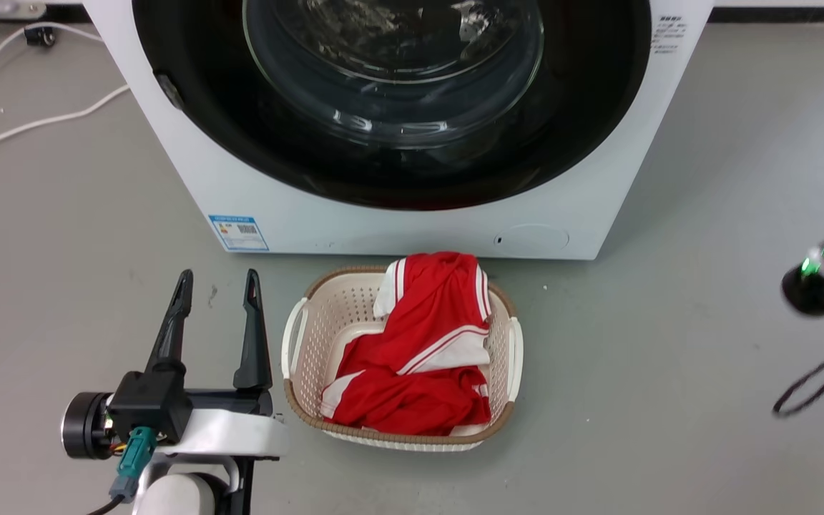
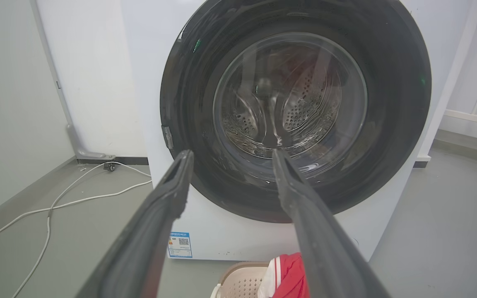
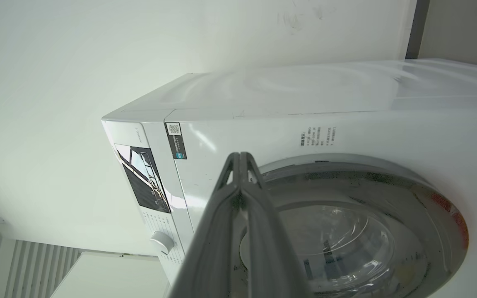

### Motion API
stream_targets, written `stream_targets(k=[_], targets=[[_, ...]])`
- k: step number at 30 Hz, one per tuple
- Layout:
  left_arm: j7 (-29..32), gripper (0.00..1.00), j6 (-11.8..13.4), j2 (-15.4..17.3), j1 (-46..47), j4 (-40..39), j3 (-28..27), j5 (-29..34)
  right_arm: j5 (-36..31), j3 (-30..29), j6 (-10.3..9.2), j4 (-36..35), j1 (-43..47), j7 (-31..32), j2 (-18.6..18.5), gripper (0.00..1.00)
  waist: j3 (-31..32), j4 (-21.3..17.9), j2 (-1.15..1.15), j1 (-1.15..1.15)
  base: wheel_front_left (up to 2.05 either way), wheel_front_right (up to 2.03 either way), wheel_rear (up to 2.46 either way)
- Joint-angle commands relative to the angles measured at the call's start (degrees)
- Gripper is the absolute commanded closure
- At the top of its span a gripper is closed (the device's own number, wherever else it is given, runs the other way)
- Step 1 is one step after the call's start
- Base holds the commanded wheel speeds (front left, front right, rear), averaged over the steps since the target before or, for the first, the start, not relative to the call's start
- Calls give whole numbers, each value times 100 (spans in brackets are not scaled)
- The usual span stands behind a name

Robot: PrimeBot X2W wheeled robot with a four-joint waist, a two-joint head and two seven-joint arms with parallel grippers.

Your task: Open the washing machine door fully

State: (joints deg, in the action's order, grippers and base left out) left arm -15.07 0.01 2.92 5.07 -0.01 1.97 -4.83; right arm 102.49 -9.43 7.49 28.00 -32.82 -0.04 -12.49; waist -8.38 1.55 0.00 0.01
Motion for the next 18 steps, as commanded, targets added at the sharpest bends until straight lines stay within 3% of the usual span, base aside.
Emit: stream_targets(k=[1,10,18], targets=[[-16,0,-15,-4,102,-38,34,-30,31,108,0,296,-405,72,-222,100,-144,50,0,-1,0,0,0],[-16,0,-51,-5,419,-158,51,-62,-294,1090,0,2073,-2530,611,-955,100,-680,176,0,-1,0,0,0],[-16,0,-79,-5,729,-234,111,-91,-762,1970,0,3348,-4147,1477,-916,100,-1125,307,0,-1,0,0,0]])
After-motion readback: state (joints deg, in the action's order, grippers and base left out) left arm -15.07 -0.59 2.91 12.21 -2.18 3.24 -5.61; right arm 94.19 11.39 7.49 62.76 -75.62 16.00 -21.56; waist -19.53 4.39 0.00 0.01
